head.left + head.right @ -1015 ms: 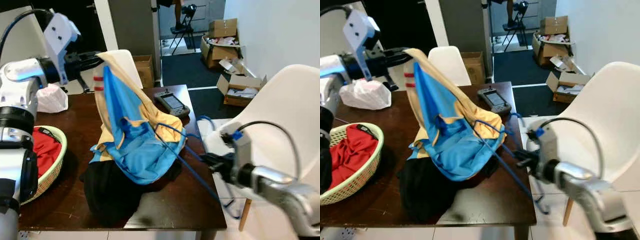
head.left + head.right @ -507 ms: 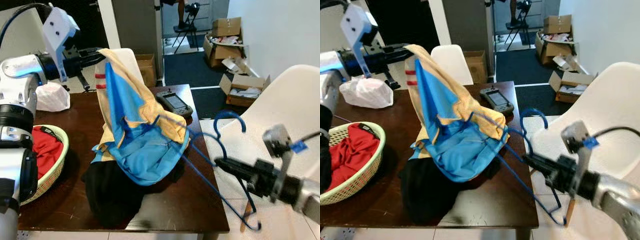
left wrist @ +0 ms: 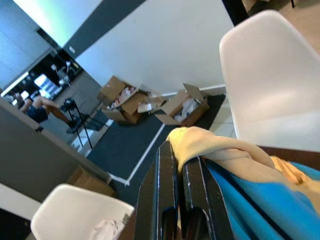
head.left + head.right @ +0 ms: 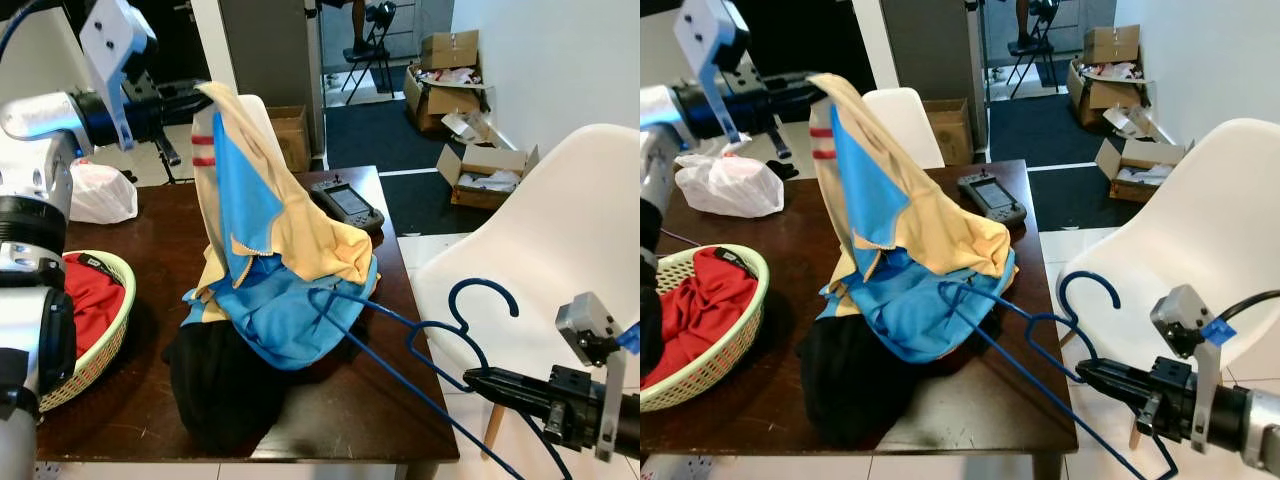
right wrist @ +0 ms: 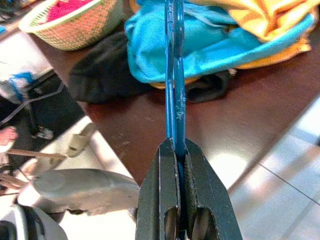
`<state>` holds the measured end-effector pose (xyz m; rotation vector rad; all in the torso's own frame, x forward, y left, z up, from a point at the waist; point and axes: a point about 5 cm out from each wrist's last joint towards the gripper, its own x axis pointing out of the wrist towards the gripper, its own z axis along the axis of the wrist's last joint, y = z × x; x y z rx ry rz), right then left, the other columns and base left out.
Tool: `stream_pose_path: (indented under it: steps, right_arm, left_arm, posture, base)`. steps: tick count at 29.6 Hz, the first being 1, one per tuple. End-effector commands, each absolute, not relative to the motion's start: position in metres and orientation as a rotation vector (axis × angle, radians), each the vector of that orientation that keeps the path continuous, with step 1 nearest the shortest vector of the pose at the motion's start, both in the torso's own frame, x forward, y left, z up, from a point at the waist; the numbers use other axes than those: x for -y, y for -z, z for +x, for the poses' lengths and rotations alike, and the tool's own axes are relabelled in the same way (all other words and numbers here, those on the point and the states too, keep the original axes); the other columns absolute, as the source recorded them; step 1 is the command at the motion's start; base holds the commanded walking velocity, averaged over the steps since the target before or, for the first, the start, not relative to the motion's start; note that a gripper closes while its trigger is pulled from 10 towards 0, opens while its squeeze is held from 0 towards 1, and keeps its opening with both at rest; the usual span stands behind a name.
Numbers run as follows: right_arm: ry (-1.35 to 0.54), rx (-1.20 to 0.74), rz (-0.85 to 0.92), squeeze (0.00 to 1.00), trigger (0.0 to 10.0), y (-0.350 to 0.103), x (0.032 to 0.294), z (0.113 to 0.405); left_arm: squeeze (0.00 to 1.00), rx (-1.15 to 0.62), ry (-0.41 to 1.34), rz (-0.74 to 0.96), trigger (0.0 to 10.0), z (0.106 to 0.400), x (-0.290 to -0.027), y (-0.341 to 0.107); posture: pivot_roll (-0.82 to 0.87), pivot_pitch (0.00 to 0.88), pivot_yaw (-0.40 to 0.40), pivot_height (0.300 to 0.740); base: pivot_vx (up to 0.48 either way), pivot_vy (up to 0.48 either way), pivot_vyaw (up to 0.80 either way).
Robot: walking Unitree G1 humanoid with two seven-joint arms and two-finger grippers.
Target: Hang hanger
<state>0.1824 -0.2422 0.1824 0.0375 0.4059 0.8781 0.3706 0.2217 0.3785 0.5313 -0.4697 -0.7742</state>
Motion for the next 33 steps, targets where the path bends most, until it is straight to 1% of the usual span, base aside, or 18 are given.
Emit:
stream_pose_path:
  steps: [1, 2, 3, 4, 5, 6, 9, 10, 17, 20, 24, 26, 29, 31, 33]
  right_arm:
    - [-0.973, -0.357, 0.060, 0.00, 10.0, -0.185, 0.223, 0.179]
    - [-1.001, -0.339, 0.066, 0.00, 10.0, -0.185, 0.217, 0.178]
    - [-1.001, -0.339, 0.066, 0.00, 10.0, -0.185, 0.217, 0.178]
    - [-1.000, -0.305, 0.075, 0.00, 10.0, -0.186, 0.210, 0.183]
    - [-1.000, -0.305, 0.075, 0.00, 10.0, -0.186, 0.210, 0.183]
    - [-0.983, -0.236, 0.106, 0.00, 10.0, -0.187, 0.193, 0.194]
    - [-0.982, -0.220, 0.112, 0.00, 10.0, -0.188, 0.189, 0.197]
    - [-0.997, -0.196, 0.112, 0.00, 10.0, -0.189, 0.183, 0.197]
    - [-0.969, -0.171, 0.101, 0.00, 10.0, -0.190, 0.180, 0.202]
    - [-0.923, -0.168, 0.086, 0.00, 10.0, -0.188, 0.170, 0.212]
    - [-0.899, -0.196, 0.062, 0.00, 10.0, -0.183, 0.168, 0.214]
    - [-0.899, -0.196, 0.062, 0.00, 10.0, -0.183, 0.168, 0.214]
    - [-0.889, -0.216, 0.047, 0.00, 10.0, -0.182, 0.177, 0.212]
    - [-0.889, -0.216, 0.047, 0.00, 10.0, -0.182, 0.177, 0.212]
    - [-0.894, -0.231, 0.033, 0.00, 10.0, -0.182, 0.183, 0.209]
  left_arm:
    - [0.00, 0.491, 0.770, 0.505, 0.0, 0.369, -0.224, -0.385]
    - [0.00, 0.491, 0.771, 0.506, 0.0, 0.369, -0.224, -0.385]
    - [0.00, 0.491, 0.771, 0.506, 0.0, 0.369, -0.224, -0.385]
    - [0.00, 0.492, 0.772, 0.506, 0.0, 0.369, -0.224, -0.386]
    - [0.00, 0.492, 0.772, 0.506, 0.0, 0.369, -0.224, -0.386]
    - [0.00, 0.492, 0.779, 0.506, 0.0, 0.369, -0.222, -0.386]
    - [0.00, 0.492, 0.780, 0.506, 0.0, 0.369, -0.222, -0.386]
    - [0.00, 0.491, 0.782, 0.506, 0.0, 0.369, -0.221, -0.386]
    - [0.00, 0.487, 0.785, 0.506, 0.0, 0.369, -0.222, -0.386]
    - [0.00, 0.486, 0.786, 0.506, 0.0, 0.369, -0.222, -0.386]
    - [0.00, 0.487, 0.787, 0.509, 0.0, 0.369, -0.222, -0.387]
    - [0.00, 0.487, 0.787, 0.509, 0.0, 0.369, -0.222, -0.387]
    - [0.00, 0.486, 0.783, 0.512, 0.0, 0.368, -0.223, -0.389]
    - [0.00, 0.486, 0.783, 0.512, 0.0, 0.368, -0.223, -0.389]
    - [0.00, 0.487, 0.781, 0.512, 0.0, 0.368, -0.222, -0.389]
  posture:
    - [0.05, 0.054, 0.150, 0.740]
    - [0.05, 0.054, 0.150, 0.740]
    - [0.05, 0.054, 0.150, 0.740]
    - [0.05, 0.053, 0.151, 0.740]
    - [0.05, 0.053, 0.151, 0.740]
    - [0.06, 0.049, 0.157, 0.740]
    - [0.06, 0.049, 0.157, 0.740]
    - [0.06, 0.047, 0.159, 0.740]
    - [0.06, 0.044, 0.160, 0.740]
    - [0.06, 0.043, 0.165, 0.740]
    - [0.07, 0.046, 0.166, 0.740]
    - [0.07, 0.046, 0.166, 0.740]
    - [0.07, 0.047, 0.167, 0.740]
    - [0.07, 0.047, 0.167, 0.740]
    - [0.07, 0.049, 0.166, 0.740]
  base:
    - [0.000, 0.000, 0.00]
    - [0.000, 0.000, 0.00]
    - [0.000, 0.000, 0.00]
    - [0.000, 0.000, 0.00]
    - [0.000, 0.000, 0.00]
    - [0.000, 0.000, 0.00]
    - [0.000, 0.000, 0.00]
    - [0.000, 0.000, 0.00]
    - [0.000, 0.000, 0.00]
    - [0.000, 0.000, 0.00]
    - [0.000, 0.000, 0.00]
    - [0.000, 0.000, 0.00]
    - [0.000, 0.000, 0.00]
    - [0.000, 0.000, 0.00]
    - [0.000, 0.000, 0.00]
